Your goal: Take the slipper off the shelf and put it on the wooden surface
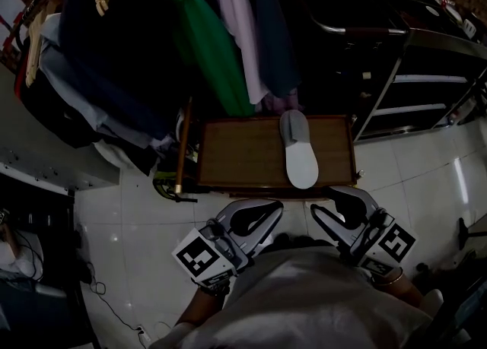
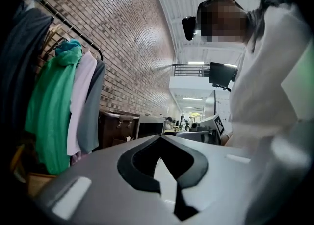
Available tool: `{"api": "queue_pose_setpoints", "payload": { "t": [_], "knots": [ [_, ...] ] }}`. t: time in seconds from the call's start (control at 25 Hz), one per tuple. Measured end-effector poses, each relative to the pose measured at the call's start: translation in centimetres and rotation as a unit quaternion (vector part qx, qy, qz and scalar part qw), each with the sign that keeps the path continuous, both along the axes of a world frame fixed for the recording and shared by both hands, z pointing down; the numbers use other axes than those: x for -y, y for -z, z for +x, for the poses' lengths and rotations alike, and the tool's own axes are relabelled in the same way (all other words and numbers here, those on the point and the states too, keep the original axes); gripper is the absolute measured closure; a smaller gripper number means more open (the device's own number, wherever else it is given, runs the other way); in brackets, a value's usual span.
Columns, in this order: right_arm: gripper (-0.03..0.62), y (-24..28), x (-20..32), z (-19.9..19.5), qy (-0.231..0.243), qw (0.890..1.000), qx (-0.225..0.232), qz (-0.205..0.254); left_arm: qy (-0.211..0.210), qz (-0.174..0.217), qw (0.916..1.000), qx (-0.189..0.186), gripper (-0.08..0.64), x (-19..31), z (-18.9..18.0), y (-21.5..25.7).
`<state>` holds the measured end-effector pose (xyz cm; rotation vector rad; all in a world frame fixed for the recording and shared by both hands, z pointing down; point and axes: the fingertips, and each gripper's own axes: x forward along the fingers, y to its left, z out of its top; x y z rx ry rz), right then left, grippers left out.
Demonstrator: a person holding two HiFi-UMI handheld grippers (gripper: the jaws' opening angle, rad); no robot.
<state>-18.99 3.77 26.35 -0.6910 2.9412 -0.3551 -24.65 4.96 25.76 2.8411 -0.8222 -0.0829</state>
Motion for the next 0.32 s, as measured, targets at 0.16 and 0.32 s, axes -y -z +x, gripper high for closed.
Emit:
{"api": "queue_pose_setpoints", "payload": {
  "t": [0.16, 0.32],
  "knots": [
    [0.46, -0.6, -0.1, -0.4, 0.008, 1.0, -0.023, 0.013, -0.013, -0.008, 0.9999, -0.007, 0.565, 0.0, 0.7, -0.5],
    [0.46, -0.8, -0.1, -0.9, 0.025, 0.999, -0.035, 0.019, -0.031, -0.019, 0.9993, -0.007, 0.565, 0.2, 2.0, -0.9]
  ]
}}
